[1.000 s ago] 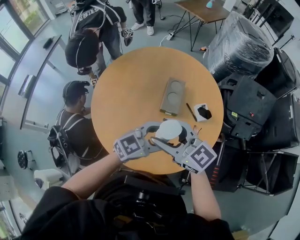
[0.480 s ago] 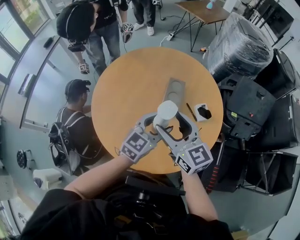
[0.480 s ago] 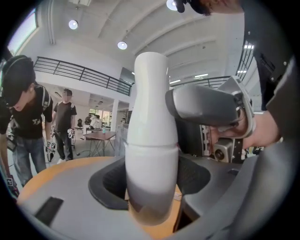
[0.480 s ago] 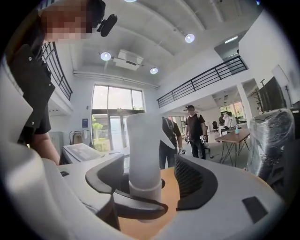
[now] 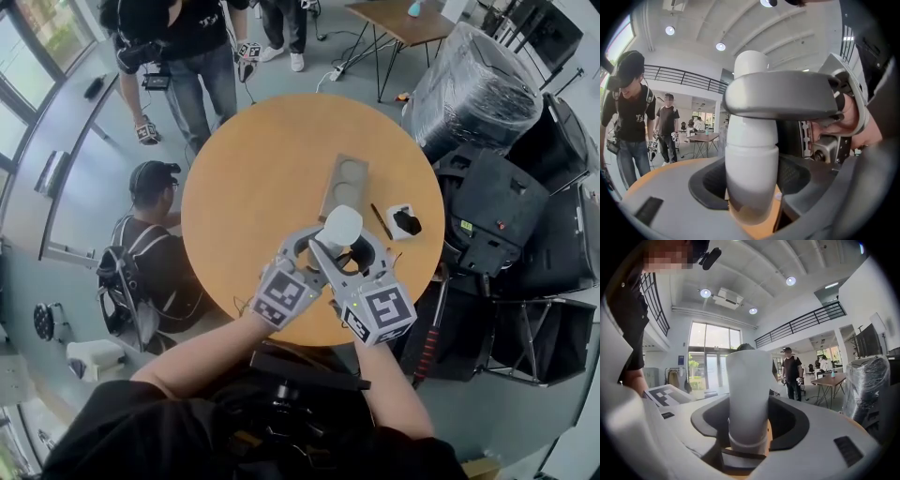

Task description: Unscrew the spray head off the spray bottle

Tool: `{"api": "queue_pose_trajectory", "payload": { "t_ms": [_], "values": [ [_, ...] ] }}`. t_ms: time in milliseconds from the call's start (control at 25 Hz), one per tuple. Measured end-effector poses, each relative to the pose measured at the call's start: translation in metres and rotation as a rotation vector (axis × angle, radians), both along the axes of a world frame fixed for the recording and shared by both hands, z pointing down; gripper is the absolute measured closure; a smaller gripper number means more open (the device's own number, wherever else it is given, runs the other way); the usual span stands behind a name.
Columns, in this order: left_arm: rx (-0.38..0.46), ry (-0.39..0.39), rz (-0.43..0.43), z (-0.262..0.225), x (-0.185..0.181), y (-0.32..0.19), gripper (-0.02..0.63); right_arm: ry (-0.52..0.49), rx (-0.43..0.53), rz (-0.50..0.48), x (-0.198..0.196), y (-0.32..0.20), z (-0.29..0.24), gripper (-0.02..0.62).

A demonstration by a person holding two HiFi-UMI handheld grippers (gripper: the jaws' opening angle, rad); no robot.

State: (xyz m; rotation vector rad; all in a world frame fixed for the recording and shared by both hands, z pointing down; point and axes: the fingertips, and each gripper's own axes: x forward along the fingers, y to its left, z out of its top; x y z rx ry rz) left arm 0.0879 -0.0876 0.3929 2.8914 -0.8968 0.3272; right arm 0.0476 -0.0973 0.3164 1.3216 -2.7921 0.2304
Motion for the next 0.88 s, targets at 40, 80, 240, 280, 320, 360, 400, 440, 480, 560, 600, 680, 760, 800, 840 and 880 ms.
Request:
{"api": "queue_pose_trajectory", "payload": {
  "t_ms": [40, 80, 240, 280, 320, 360, 400, 440, 480, 560, 600, 680, 760, 800, 840, 880],
  "values": [
    [-0.001, 0.011, 0.026, -0.001, 0.001, 0.003, 0.301, -0.002, 0.005, -0.024, -0.001, 0.002, -0.001, 0.345],
    [-0.001, 0.023, 0.058, -0.001, 0.001, 0.006, 0.301, -0.002, 0.009, -0.049, -0.002, 0.005, -0.001, 0.346],
    [-0.019, 0.087, 0.221, -0.006, 0.000, 0.024, 0.301, -0.031, 0.017, -0.167, -0.010, 0.019, -0.007, 0.347],
    [-0.025, 0.100, 0.264, -0.007, -0.002, 0.028, 0.301, -0.040, 0.018, -0.198, -0.013, 0.022, -0.008, 0.347],
    [-0.027, 0.108, 0.305, -0.008, -0.004, 0.033, 0.301, -0.047, 0.019, -0.227, -0.016, 0.026, -0.009, 0.347],
    [-0.026, 0.113, 0.342, -0.008, -0.005, 0.036, 0.301, -0.052, 0.020, -0.252, -0.018, 0.029, -0.009, 0.347],
    [-0.022, 0.114, 0.373, -0.008, -0.007, 0.039, 0.301, -0.055, 0.022, -0.274, -0.021, 0.031, -0.009, 0.347],
    [-0.016, 0.112, 0.399, -0.007, -0.009, 0.042, 0.301, -0.056, 0.024, -0.293, -0.023, 0.034, -0.008, 0.347],
    [-0.010, 0.110, 0.419, -0.006, -0.010, 0.044, 0.301, -0.054, 0.028, -0.310, -0.025, 0.036, -0.008, 0.347],
    [0.003, 0.100, 0.436, -0.004, -0.014, 0.047, 0.301, -0.055, 0.036, -0.332, -0.028, 0.040, -0.009, 0.347],
    [0.006, 0.096, 0.436, -0.003, -0.017, 0.048, 0.301, -0.059, 0.039, -0.336, -0.030, 0.041, -0.011, 0.347],
    [0.006, 0.100, 0.430, -0.002, -0.021, 0.052, 0.301, -0.066, 0.044, -0.342, -0.033, 0.044, -0.016, 0.347],
    [0.006, 0.107, 0.427, -0.003, -0.024, 0.055, 0.301, -0.064, 0.051, -0.349, -0.036, 0.047, -0.023, 0.347],
    [0.009, 0.110, 0.428, -0.004, -0.025, 0.055, 0.301, -0.062, 0.056, -0.353, -0.037, 0.047, -0.027, 0.348],
    [0.013, 0.113, 0.429, -0.006, -0.028, 0.055, 0.301, -0.060, 0.061, -0.356, -0.040, 0.047, -0.031, 0.347],
    [0.016, 0.115, 0.431, -0.006, -0.031, 0.054, 0.301, -0.059, 0.066, -0.358, -0.043, 0.046, -0.036, 0.347]
  ]
}}
